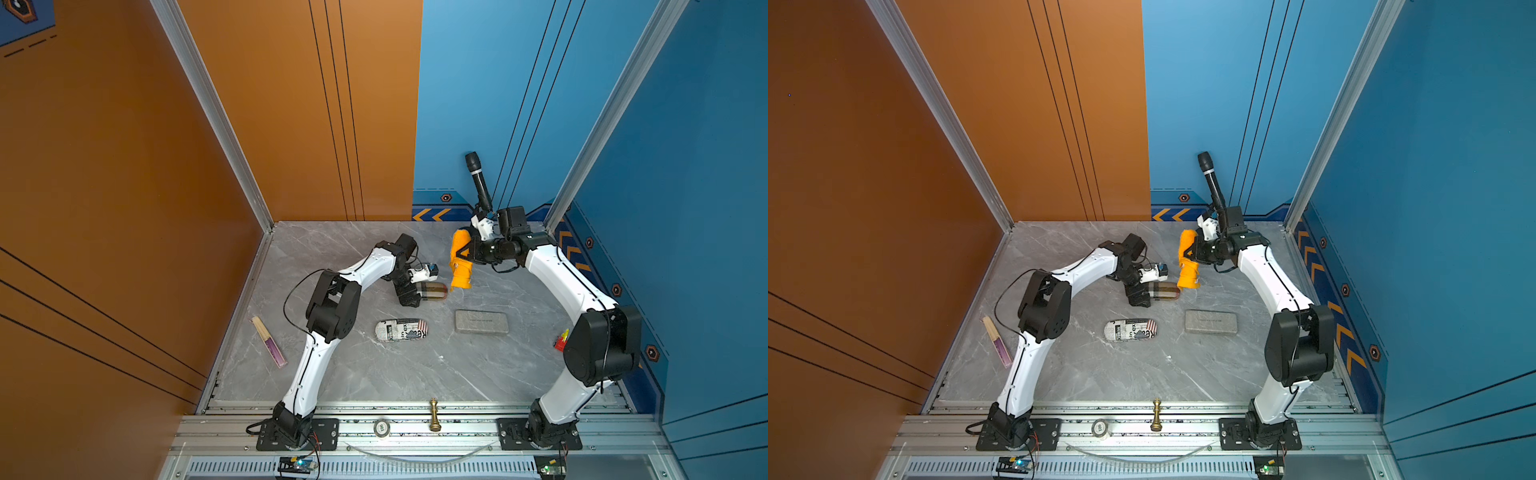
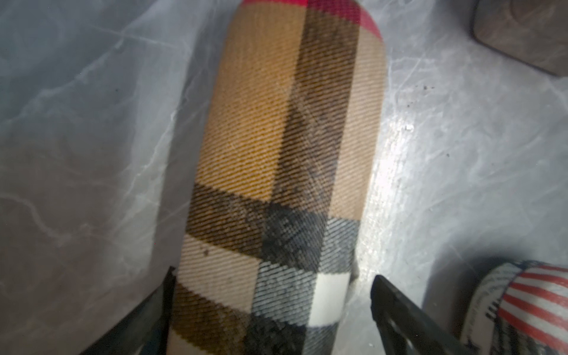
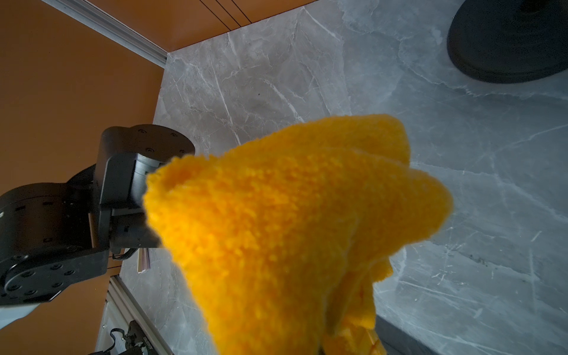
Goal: Wipe the eyeglass case
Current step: Pick up the eyeglass case from the center of the board.
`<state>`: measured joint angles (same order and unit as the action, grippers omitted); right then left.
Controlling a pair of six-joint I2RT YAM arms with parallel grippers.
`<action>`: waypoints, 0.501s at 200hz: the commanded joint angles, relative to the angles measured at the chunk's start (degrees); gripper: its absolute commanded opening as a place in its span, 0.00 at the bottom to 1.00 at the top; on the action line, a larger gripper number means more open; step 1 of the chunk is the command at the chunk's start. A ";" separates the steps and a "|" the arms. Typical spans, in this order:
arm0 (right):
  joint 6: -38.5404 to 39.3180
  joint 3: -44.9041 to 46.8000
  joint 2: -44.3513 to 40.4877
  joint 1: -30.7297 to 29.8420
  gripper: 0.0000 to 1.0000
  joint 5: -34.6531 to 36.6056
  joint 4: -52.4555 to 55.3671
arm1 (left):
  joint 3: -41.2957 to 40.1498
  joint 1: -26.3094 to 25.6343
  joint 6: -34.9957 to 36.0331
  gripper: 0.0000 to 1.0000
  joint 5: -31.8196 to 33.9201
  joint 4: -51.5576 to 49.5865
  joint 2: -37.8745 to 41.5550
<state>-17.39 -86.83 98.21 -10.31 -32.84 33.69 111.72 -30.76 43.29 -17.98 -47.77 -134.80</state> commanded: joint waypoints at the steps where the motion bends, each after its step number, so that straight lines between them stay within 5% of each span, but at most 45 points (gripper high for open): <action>1: 0.35 0.75 -1.19 0.33 0.00 -1.76 -2.61 | -1.23 -0.17 -0.37 0.89 -0.34 -2.79 0.73; 71: -1.59 3.92 -1.65 0.26 0.00 -1.77 -5.30 | -2.30 -0.52 -3.01 0.51 1.54 -2.23 1.80; 100: -1.21 4.56 -1.36 0.13 0.00 -0.31 -4.25 | -5.13 -0.82 -6.28 0.43 2.73 2.02 5.33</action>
<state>-18.06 -82.74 98.13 -10.26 -33.45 30.33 109.80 -30.83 40.16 -17.12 -47.09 -133.60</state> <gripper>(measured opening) 0.077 0.609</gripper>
